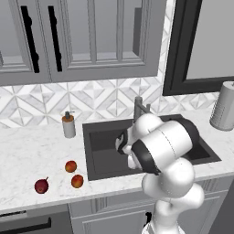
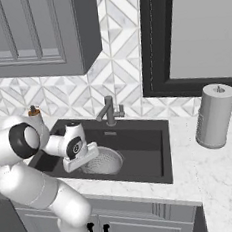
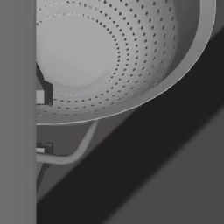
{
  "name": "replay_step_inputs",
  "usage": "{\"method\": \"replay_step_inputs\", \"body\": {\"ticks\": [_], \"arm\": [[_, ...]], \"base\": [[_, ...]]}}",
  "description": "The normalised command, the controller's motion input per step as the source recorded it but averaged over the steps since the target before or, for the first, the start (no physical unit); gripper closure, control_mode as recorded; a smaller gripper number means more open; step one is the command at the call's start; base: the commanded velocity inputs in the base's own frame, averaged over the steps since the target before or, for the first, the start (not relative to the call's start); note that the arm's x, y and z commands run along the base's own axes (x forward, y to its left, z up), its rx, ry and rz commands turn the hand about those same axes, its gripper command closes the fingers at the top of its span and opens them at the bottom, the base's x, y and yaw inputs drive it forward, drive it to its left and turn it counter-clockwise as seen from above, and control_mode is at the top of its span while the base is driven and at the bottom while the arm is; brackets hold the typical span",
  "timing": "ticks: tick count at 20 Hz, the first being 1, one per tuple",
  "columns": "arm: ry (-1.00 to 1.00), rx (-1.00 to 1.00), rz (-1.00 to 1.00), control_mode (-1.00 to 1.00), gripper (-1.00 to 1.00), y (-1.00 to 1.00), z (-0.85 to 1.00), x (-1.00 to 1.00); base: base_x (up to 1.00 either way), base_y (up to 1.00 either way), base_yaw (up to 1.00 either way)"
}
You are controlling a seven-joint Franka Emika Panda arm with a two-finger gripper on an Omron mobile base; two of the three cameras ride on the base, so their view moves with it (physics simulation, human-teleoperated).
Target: Put the colander in the sink, put the pear, apple, apple in the colander, and turn on the sink faucet and pour water over the colander.
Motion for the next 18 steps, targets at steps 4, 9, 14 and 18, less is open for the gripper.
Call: {"method": "replay_step_inputs", "body": {"ticks": [4,9,14,18], "arm": [[0.0,-0.1,-0.4,-1.0,1.0,0.41,0.08,0.48],[0.0,-0.16,-0.44,-1.0,1.0,0.32,0.0,0.57],[0.0,-0.18,-0.45,-1.0,1.0,0.28,0.0,0.71],[0.0,-0.17,-0.46,-1.0,1.0,0.26,-0.04,0.65]], "base": [[0.0,0.0,0.0],[0.0,0.0,0.0],[0.0,0.0,0.0],[0.0,0.0,0.0]]}}
